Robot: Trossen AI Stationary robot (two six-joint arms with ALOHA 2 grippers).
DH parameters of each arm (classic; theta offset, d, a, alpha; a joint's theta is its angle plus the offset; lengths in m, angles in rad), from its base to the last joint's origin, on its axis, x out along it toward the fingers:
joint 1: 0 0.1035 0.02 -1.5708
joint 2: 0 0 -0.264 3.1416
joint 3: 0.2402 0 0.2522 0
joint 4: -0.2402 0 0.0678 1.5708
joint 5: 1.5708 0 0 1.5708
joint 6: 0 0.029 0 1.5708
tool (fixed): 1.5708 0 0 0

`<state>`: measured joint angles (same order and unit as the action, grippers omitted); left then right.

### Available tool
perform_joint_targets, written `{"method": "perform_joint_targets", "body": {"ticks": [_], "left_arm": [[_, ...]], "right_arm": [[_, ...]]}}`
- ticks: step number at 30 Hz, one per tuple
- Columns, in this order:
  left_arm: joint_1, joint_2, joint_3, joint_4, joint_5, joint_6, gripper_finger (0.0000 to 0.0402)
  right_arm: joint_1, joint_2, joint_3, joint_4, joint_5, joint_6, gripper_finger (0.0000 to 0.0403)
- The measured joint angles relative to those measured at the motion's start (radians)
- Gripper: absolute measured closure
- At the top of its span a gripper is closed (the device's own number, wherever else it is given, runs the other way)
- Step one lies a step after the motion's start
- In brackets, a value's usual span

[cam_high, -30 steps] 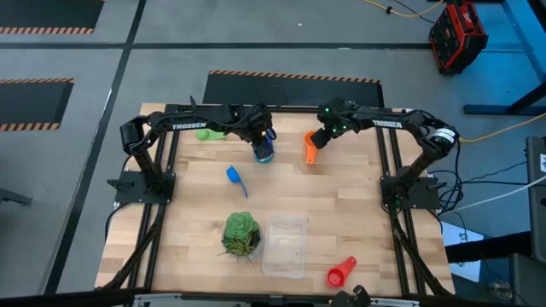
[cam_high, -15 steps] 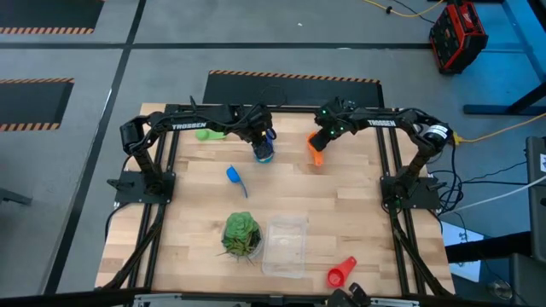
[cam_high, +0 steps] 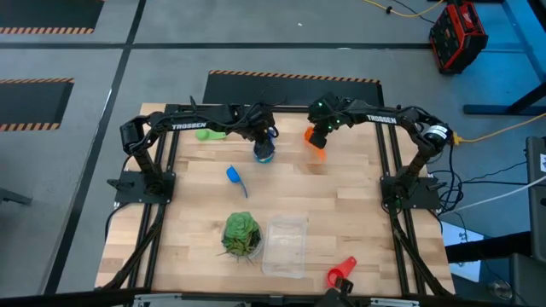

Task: Nest measuring cups in basket
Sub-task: Stack the orange measuring cup on top of the dark blue measuring cup

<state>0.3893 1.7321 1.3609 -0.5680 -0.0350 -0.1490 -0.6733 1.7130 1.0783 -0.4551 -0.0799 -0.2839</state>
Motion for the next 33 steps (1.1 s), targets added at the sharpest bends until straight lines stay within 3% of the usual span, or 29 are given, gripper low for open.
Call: {"method": "perform_joint_targets", "body": {"ticks": [7,12,19,28,33], "left_arm": [[0.0,0.0,0.0,0.045,0.014,0.0,0.0286],[0.002,0.0,0.0,0.047,0.117,-0.002,0.0286],[0.033,0.0,0.0,0.054,0.224,-0.038,0.0286],[0.094,0.0,0.0,0.12,0.431,-0.108,0.0286],[0.119,0.0,0.0,0.139,0.467,-0.114,0.0286]], "right_arm": [[0.052,-0.001,0.102,-0.054,0.001,-0.248,0.039],[0.103,-0.001,0.136,-0.051,0.001,-0.386,0.0385],[0.174,-0.001,0.141,0.027,0.006,-0.41,0.0389],[0.271,-0.001,0.142,0.11,0.195,-0.51,0.0389],[0.314,-0.002,0.142,0.143,0.26,-0.538,0.0387]]}}
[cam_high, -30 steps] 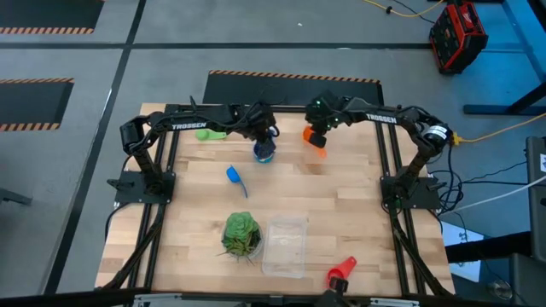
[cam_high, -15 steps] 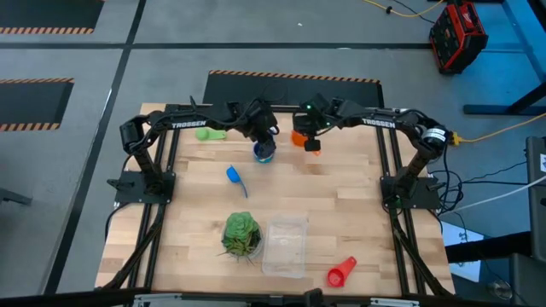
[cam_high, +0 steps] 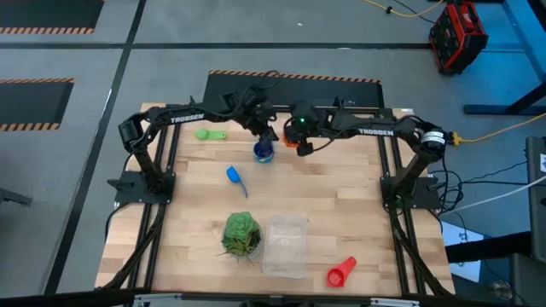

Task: Nest measuring cups in basket
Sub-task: Stack the orange measuring cup on top of the dark blue measuring cup

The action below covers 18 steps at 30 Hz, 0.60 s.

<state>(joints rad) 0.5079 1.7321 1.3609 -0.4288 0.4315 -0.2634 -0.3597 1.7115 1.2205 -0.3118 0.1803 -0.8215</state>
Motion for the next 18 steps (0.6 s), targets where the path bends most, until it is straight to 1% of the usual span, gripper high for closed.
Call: {"method": "perform_joint_targets", "body": {"ticks": [9,18], "left_arm": [[0.018,0.0,0.0,0.01,0.005,0.001,0.0286],[0.018,0.0,0.0,0.023,0.023,0.0,0.0286]], "right_arm": [[0.036,0.0,0.0,0.083,0.012,-0.003,0.0387],[0.037,0.0,0.0,0.131,0.011,-0.002,0.0388]]}}
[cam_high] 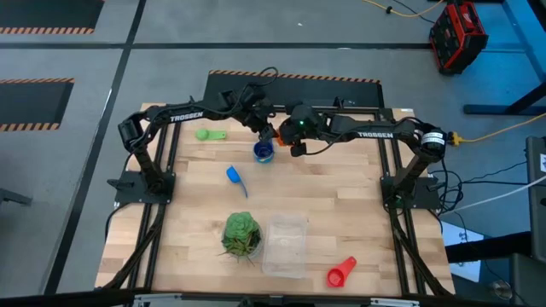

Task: Nest measuring cups in basket
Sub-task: Stack the orange measuring cup on top of the dark blue measuring cup

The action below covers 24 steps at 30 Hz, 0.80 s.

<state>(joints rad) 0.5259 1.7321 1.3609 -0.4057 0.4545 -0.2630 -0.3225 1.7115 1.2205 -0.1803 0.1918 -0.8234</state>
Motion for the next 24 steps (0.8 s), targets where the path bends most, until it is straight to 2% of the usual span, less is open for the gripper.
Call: {"method": "perform_joint_targets", "body": {"ticks": [11,24], "left_arm": [[-0.001,0.0,0.0,-0.001,-0.046,0.0,0.0292],[-0.001,0.0,0.0,-0.001,-0.048,0.0,0.0375]], "right_arm": [[0.011,0.0,0.0,0.001,0.006,0.002,0.0387],[0.011,0.001,-0.001,0.001,0.002,0.003,0.0385]]}}
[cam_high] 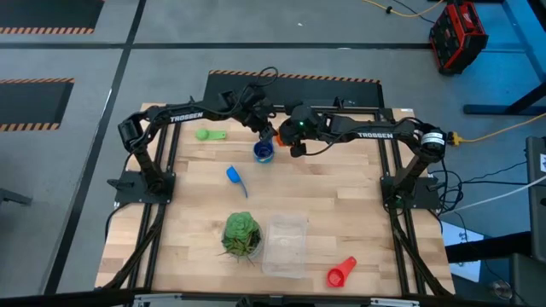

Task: Nest measuring cups in basket
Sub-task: Stack the orange measuring cup on top of the dark blue measuring cup

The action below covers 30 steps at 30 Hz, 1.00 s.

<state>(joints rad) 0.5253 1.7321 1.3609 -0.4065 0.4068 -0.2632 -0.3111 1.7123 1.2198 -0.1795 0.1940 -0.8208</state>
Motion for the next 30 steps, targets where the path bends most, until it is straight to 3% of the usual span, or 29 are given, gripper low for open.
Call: {"method": "perform_joint_targets", "body": {"ticks": [4,24,30], "left_arm": [[0.0,0.0,0.0,0.0,0.004,-0.005,0.0395],[0.0,0.0,0.0,0.0,-0.001,0.0,0.0399],[-0.001,0.0,0.0,0.001,-0.009,0.007,0.04]], "right_arm": [[0.0,0.0,0.0,0.001,0.002,-0.001,0.0386],[0.0,0.0,0.0,0.002,0.0,0.0,0.0378],[0.0,0.0,0.0,0.005,-0.015,0.003,0.0334]]}}
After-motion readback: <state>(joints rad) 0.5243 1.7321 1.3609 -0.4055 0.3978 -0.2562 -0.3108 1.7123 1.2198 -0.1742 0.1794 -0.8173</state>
